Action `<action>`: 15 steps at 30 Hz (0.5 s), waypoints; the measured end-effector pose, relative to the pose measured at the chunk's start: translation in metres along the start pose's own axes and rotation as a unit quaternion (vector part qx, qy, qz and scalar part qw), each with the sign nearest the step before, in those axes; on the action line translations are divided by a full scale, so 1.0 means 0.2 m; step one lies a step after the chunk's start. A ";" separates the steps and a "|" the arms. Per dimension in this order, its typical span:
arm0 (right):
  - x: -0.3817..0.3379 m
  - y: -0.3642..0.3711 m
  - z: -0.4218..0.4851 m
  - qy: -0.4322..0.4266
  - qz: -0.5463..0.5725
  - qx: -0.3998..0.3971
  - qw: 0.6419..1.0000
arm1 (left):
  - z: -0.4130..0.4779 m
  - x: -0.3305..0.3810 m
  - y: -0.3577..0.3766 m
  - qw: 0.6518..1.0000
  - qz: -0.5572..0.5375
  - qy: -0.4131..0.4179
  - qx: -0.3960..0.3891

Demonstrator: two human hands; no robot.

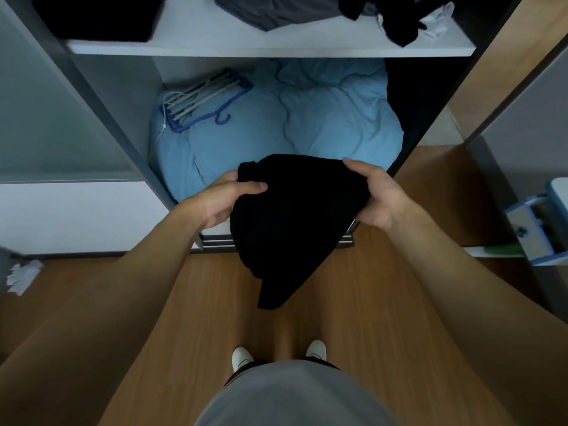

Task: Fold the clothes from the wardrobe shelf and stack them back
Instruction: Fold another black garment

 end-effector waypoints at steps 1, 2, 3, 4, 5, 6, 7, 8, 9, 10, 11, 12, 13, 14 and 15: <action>0.00 -0.01 -0.01 -0.018 0.020 -0.020 0.999 | 0.01 0.01 0.01 1.000 -0.021 0.008 0.014; 0.00 -0.01 -0.01 -0.036 0.027 -0.041 0.998 | 0.02 0.02 0.01 0.999 -0.044 0.013 0.023; 0.03 -0.01 -0.02 -0.052 0.017 -0.058 0.997 | 0.02 0.03 0.02 0.997 -0.069 0.015 0.030; 0.06 -0.01 -0.02 -0.066 -0.006 -0.071 0.995 | 0.03 0.04 0.02 0.995 -0.091 0.014 0.037; 0.09 -0.01 -0.02 -0.083 -0.033 -0.076 0.993 | 0.03 0.04 0.02 0.993 -0.107 0.009 0.044; 0.12 -0.01 -0.02 -0.101 -0.055 -0.068 0.991 | 0.04 0.04 0.02 0.992 -0.116 0.001 0.049; 0.13 -0.01 -0.02 -0.120 -0.069 -0.048 0.989 | 0.04 0.04 0.02 0.992 -0.118 -0.010 0.054; 0.13 -0.01 -0.02 -0.136 -0.075 -0.026 0.988 | 0.05 0.04 0.01 0.992 -0.112 -0.021 0.059; 0.12 -0.01 -0.02 -0.149 -0.075 -0.010 0.986 | 0.05 0.03 -0.01 0.992 -0.101 -0.032 0.062; 0.12 -0.01 -0.02 -0.155 -0.074 0.000 0.985 | 0.05 0.02 -0.02 0.994 -0.083 -0.040 0.058; 0.11 -0.01 -0.03 -0.154 -0.072 0.008 0.985 | 0.04 0.00 -0.03 0.996 -0.060 -0.047 0.047; 0.10 0.00 -0.03 -0.146 -0.068 0.016 0.987 | 0.04 -0.02 -0.04 0.997 -0.033 -0.054 0.033; 0.11 -0.01 -0.03 -0.134 -0.063 0.025 0.989 | 0.02 -0.05 -0.04 0.998 -0.010 -0.062 0.021; 0.11 -0.01 -0.02 -0.118 -0.056 0.032 0.991 | 0.01 -0.09 -0.04 0.997 0.010 -0.071 0.012; 0.11 0.00 -0.02 -0.101 -0.050 0.040 0.993 | 0.00 -0.12 -0.04 0.997 0.028 -0.078 0.005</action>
Point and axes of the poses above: each hand's wrist, its own z-axis towards the middle knuckle, its own y-axis out of the palm, x = y × z, the point moved 9 cm from there along z, towards the middle knuckle, and after that the axes turned 1 degree about -z, right-handed, at the moved point
